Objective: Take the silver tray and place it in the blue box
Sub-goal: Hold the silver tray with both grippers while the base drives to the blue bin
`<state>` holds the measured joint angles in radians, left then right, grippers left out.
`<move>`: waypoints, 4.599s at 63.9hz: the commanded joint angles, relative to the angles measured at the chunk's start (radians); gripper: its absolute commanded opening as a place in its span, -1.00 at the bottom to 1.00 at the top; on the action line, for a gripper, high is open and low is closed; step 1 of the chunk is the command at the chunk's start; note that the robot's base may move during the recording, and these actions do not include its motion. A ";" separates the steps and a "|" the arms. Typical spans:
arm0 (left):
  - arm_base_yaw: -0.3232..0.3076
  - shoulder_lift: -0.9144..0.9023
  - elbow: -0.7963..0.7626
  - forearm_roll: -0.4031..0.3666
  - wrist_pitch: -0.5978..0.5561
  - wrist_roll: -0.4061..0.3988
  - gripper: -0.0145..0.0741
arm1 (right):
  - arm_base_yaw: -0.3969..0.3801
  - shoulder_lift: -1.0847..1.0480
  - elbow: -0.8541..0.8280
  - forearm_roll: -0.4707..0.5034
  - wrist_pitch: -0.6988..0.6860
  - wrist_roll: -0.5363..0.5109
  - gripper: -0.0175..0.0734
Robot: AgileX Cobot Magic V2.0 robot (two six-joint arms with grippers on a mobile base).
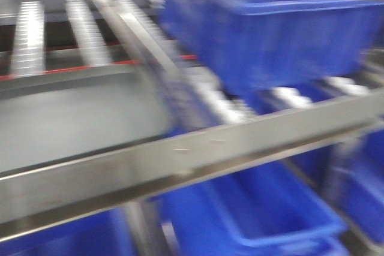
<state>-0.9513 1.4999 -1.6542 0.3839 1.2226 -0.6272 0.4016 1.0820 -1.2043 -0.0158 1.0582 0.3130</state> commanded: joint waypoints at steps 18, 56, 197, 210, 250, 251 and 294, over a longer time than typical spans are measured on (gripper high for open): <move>-0.011 -0.030 -0.020 0.041 0.070 0.038 -0.89 | -0.001 -0.023 -0.040 -0.046 -0.070 -0.025 -0.49; -0.011 -0.030 -0.020 0.041 0.070 0.038 -0.89 | -0.001 -0.023 -0.040 -0.046 -0.070 -0.025 -0.49; -0.011 -0.030 -0.020 -0.008 0.070 0.038 -0.91 | -0.001 -0.023 -0.040 -0.046 -0.071 -0.025 -0.49; -0.011 -0.030 -0.020 -0.006 0.070 0.038 -0.91 | -0.001 -0.023 -0.040 -0.046 -0.071 -0.025 -0.49; -0.011 -0.030 -0.020 -0.008 0.070 0.038 -0.91 | -0.001 -0.023 -0.040 -0.046 -0.071 -0.025 -0.49; -0.011 -0.030 -0.020 -0.008 0.070 0.038 -0.91 | -0.001 -0.023 -0.040 -0.046 -0.071 -0.025 -0.49; -0.011 -0.030 -0.020 -0.020 0.070 0.038 -0.91 | -0.001 -0.023 -0.040 -0.046 -0.071 -0.025 -0.49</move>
<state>-0.9551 1.4999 -1.6537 0.3516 1.2254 -0.6272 0.4016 1.0797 -1.2043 -0.0322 1.0750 0.3111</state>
